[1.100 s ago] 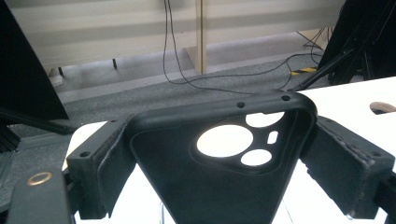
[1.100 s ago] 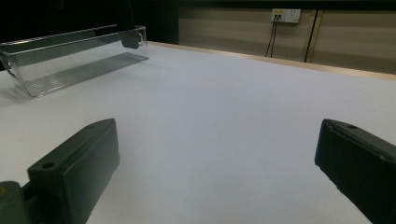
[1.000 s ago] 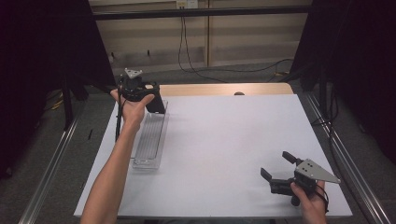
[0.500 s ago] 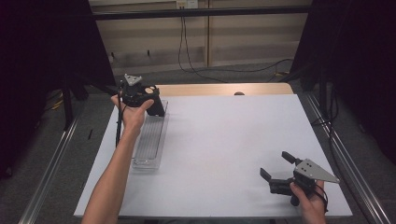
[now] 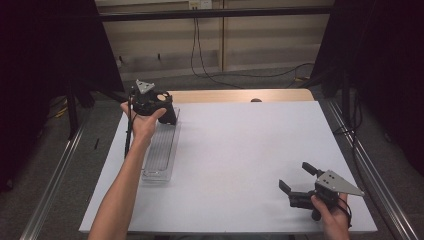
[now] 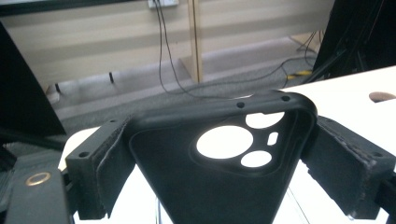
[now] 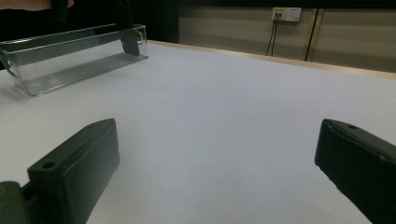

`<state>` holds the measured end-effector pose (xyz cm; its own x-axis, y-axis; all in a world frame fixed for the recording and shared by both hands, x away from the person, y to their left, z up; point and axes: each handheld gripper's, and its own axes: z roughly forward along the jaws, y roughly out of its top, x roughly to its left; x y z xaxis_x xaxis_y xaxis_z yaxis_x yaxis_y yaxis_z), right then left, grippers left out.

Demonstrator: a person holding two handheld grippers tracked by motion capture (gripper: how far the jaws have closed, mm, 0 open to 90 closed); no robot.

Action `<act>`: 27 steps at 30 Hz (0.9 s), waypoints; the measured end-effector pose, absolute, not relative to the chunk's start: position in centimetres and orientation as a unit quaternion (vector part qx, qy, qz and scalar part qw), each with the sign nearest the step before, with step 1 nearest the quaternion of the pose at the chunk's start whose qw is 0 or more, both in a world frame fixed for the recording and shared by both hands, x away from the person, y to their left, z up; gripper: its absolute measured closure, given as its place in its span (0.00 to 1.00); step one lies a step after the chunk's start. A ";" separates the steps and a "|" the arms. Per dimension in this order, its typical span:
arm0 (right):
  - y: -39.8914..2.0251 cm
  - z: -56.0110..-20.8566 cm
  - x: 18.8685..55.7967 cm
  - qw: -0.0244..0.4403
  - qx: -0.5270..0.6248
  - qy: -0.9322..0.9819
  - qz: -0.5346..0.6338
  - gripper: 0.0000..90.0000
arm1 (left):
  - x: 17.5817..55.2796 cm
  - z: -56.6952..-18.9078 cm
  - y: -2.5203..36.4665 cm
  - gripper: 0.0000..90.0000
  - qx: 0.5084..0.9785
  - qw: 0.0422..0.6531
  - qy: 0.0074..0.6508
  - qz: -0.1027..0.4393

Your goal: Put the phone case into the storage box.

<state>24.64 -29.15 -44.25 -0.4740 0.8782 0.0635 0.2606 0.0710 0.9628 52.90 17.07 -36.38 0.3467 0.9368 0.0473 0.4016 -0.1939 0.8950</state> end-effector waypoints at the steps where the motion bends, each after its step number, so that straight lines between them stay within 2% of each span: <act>1: -29.1 -44.2 24.6 0.290 0.423 0.672 0.534 0.00 | 52.9 -36.3 17.1 0.14 0.705 0.418 0.477 0.316; 11: -29.1 -44.3 24.7 0.290 0.422 0.673 0.534 0.00 | 52.6 -35.1 17.2 0.14 0.723 0.377 0.506 0.283; 27: -29.1 -44.2 24.7 0.287 0.423 0.673 0.535 0.00 | 53.0 -35.5 15.8 0.15 0.678 0.381 0.543 0.317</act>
<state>24.65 -29.14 -44.25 -0.4779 0.8759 0.0667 0.2625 0.0700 0.9624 52.97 15.75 -35.54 0.2099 0.9776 0.0153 0.4942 -0.1196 0.8611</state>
